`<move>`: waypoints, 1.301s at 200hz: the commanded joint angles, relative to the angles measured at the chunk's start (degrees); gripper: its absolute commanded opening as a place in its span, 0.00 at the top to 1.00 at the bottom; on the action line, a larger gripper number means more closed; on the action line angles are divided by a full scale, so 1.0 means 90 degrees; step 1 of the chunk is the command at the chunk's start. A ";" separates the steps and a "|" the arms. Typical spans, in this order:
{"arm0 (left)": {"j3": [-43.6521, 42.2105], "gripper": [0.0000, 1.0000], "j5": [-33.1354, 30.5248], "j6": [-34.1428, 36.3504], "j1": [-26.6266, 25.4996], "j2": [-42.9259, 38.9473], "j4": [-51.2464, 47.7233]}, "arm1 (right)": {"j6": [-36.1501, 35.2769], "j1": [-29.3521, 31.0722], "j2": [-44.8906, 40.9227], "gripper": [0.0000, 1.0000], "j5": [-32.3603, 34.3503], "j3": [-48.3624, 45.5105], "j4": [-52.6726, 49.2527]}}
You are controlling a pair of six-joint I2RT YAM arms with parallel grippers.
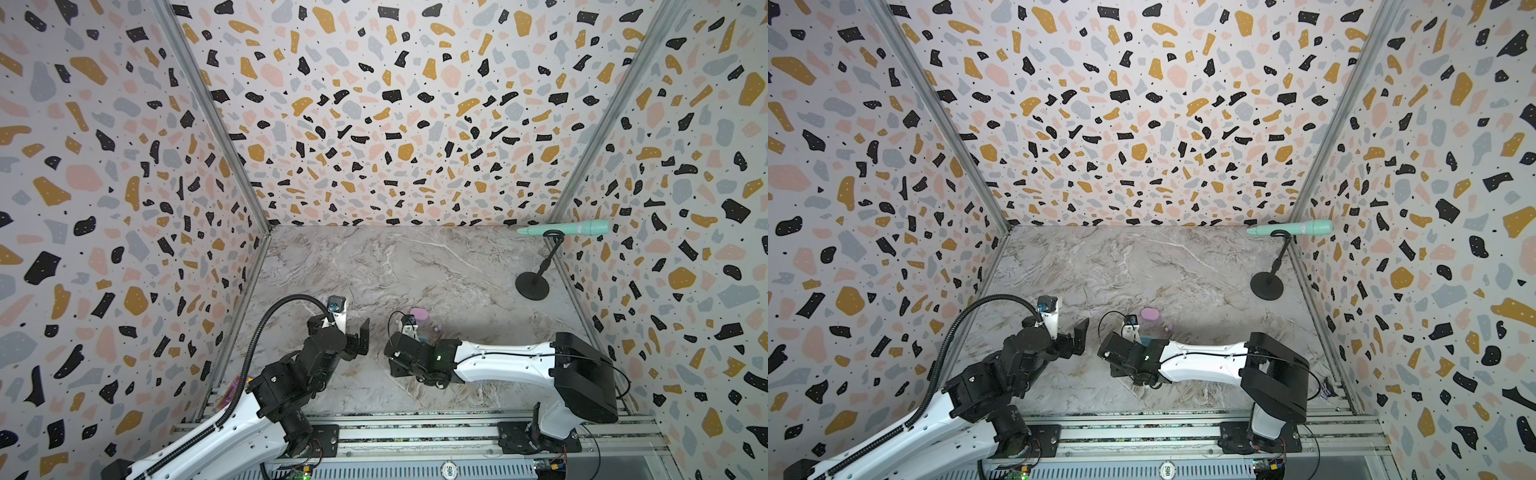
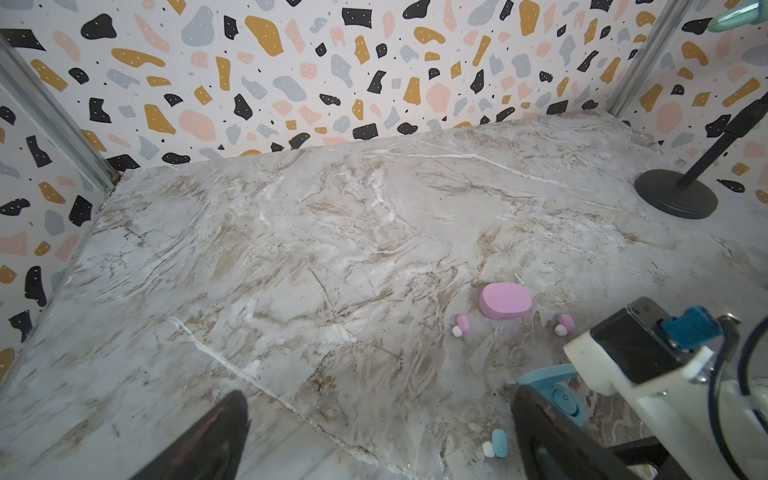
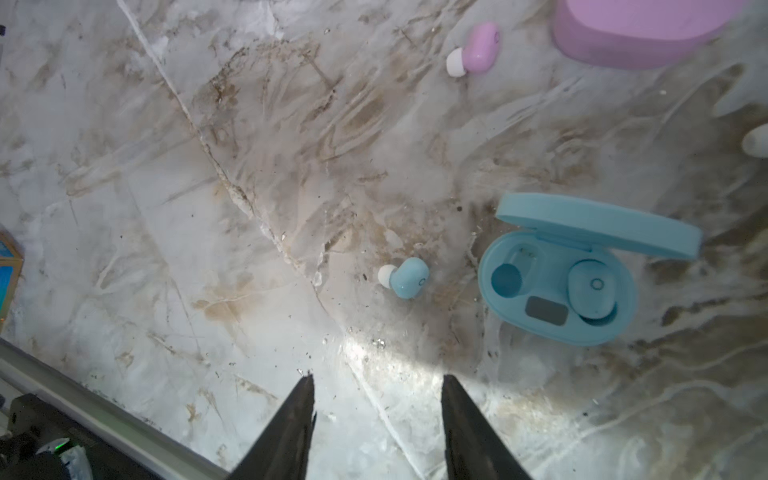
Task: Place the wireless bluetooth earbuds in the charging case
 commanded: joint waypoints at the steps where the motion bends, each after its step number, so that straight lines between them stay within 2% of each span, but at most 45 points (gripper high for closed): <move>1: -0.0035 0.00 0.0151 0.0007 0.0033 0.0045 0.0221 | 0.0369 -0.0127 -0.0025 0.53 -0.0168 0.0020 0.0108; 76: -0.0057 0.00 0.0385 0.0035 0.0032 0.0162 0.0297 | 0.0696 -0.0363 0.0556 0.60 -0.0619 0.0306 0.0140; 168: 0.0001 0.00 0.0732 0.0048 0.0034 0.0298 0.0260 | 0.0699 -0.0475 0.0810 0.64 -0.0615 0.0556 0.0046; 260: 0.0445 0.00 -0.0531 -0.0823 0.0038 0.0775 -0.0428 | 0.0779 -0.0538 0.0879 0.67 -0.0545 0.0604 -0.0131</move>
